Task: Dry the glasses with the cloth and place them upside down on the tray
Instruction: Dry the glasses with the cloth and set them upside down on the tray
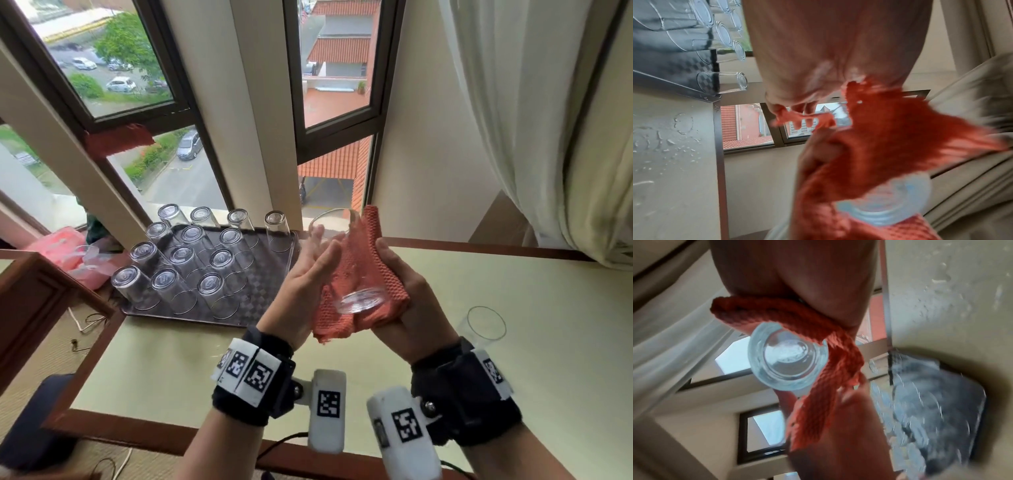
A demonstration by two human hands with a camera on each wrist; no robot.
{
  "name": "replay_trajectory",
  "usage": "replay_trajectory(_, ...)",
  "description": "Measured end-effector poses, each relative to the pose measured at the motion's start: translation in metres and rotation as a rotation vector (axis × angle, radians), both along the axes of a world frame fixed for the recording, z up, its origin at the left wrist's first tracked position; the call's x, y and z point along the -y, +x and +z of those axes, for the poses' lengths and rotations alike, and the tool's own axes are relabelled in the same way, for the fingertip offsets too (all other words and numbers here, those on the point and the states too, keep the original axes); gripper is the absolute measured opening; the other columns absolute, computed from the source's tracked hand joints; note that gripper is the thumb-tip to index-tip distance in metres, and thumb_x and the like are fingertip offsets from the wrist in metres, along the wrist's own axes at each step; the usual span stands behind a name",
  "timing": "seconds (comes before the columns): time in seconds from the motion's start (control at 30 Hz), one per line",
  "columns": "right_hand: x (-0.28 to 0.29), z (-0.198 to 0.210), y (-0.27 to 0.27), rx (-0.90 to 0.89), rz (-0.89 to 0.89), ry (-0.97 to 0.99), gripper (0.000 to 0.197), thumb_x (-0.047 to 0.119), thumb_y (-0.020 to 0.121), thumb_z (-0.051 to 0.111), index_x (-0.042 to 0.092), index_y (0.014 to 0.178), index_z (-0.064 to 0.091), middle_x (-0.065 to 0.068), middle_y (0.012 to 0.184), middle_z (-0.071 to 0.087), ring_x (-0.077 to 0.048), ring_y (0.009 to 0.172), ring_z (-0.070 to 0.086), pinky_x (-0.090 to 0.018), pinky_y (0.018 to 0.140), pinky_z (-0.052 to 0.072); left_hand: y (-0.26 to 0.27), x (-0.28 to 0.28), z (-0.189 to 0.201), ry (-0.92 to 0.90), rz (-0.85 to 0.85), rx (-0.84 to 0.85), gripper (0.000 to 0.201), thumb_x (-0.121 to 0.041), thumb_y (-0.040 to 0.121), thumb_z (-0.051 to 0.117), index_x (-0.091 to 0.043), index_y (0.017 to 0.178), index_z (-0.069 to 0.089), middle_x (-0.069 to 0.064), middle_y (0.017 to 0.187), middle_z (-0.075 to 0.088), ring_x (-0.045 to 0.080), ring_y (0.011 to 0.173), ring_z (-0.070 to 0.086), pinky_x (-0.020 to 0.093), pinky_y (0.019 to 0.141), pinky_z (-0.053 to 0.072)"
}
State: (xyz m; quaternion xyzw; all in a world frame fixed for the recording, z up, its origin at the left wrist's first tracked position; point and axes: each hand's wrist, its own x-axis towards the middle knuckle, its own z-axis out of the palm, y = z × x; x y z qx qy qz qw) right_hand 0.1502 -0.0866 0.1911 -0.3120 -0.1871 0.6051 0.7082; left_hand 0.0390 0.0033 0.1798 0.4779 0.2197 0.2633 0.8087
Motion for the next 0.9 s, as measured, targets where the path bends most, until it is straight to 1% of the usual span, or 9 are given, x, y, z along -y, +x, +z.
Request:
replay_trajectory(0.07,0.004,-0.003,0.005,-0.104,0.012,0.003,0.047,0.034,0.101,0.041,0.007,0.133,0.061,-0.02,0.133,0.062,-0.033,0.119,0.063,-0.054,0.101,0.05,-0.007,-0.005,-0.001,0.011,-0.037,0.009,0.109,-0.039,0.073,0.083,-0.014,0.157,0.017,0.008,0.141,0.058,0.03,0.129,0.056,0.053,0.111,0.042)
replay_trajectory(0.13,0.005,-0.003,0.007,0.07,-0.022,-0.003,0.047,0.035,0.103,0.041,0.011,0.141,0.054,-0.02,0.139,0.058,-0.036,0.124,0.059,-0.058,0.103,0.047,-0.009,-0.006,-0.001,-0.027,0.012,0.014,0.116,-0.027,0.074,0.084,-0.017,0.158,0.005,0.01,0.144,0.056,0.033,0.135,0.051,0.061,0.114,0.033)
replay_trajectory(0.27,0.001,-0.006,-0.001,0.4,-0.061,0.037,0.054,0.03,0.098,0.045,0.02,0.151,0.037,-0.012,0.141,0.058,-0.032,0.124,0.061,-0.051,0.101,0.051,0.005,0.011,0.003,-0.019,0.08,-0.026,0.091,-0.026,0.091,0.069,-0.022,0.156,0.005,0.006,0.127,0.068,0.03,0.117,0.066,0.054,0.099,0.052)
replay_trajectory(0.37,0.003,-0.001,-0.005,0.173,-0.022,0.019,0.05,0.031,0.1,0.046,0.011,0.146,0.044,-0.018,0.139,0.057,-0.033,0.125,0.059,-0.05,0.103,0.05,0.005,0.016,0.002,-0.023,0.098,-0.042,0.088,-0.034,0.086,0.064,-0.014,0.156,0.014,0.001,0.113,0.071,0.019,0.103,0.07,0.035,0.084,0.059)
replay_trajectory(0.43,0.005,-0.001,0.0,-0.074,0.0,-0.018,0.049,0.034,0.1,0.045,0.006,0.138,0.055,-0.02,0.135,0.06,-0.033,0.122,0.06,-0.052,0.104,0.048,-0.001,0.013,0.002,0.005,-0.018,-0.016,0.079,-0.041,0.087,0.062,-0.011,0.152,0.029,0.01,0.125,0.065,0.024,0.111,0.066,0.038,0.09,0.057)
replay_trajectory(0.5,0.006,-0.002,0.004,-0.11,-0.014,-0.025,0.048,0.035,0.099,0.045,0.008,0.136,0.058,-0.02,0.136,0.06,-0.034,0.123,0.06,-0.054,0.103,0.047,-0.009,0.005,-0.001,-0.01,-0.054,0.004,0.076,-0.036,0.085,0.064,-0.014,0.151,0.033,0.012,0.135,0.062,0.031,0.124,0.06,0.049,0.103,0.049)
replay_trajectory(0.57,0.005,0.0,0.004,0.143,-0.052,-0.01,0.046,0.034,0.102,0.044,0.014,0.143,0.049,-0.018,0.138,0.059,-0.035,0.125,0.059,-0.054,0.101,0.05,-0.01,0.001,0.004,-0.039,0.035,-0.004,0.091,-0.022,0.082,0.069,-0.016,0.158,0.019,0.008,0.134,0.064,0.028,0.126,0.058,0.054,0.106,0.045)
replay_trajectory(0.67,0.0,-0.001,-0.002,0.489,-0.096,0.007,0.051,0.029,0.101,0.048,0.022,0.151,0.038,-0.011,0.137,0.061,-0.031,0.119,0.064,-0.049,0.096,0.055,-0.002,0.005,0.006,0.008,0.065,-0.043,0.086,-0.024,0.084,0.068,-0.017,0.154,0.018,0.013,0.137,0.057,0.022,0.119,0.063,0.041,0.095,0.055)
replay_trajectory(0.9,0.0,0.007,0.002,-0.052,0.044,0.008,0.048,0.034,0.099,0.044,0.008,0.138,0.053,-0.017,0.129,0.065,-0.031,0.116,0.065,-0.047,0.095,0.056,-0.003,0.009,0.006,0.03,-0.008,0.045,0.075,-0.047,0.086,0.062,-0.005,0.144,0.038,0.021,0.126,0.058,0.039,0.111,0.059,0.054,0.098,0.05)
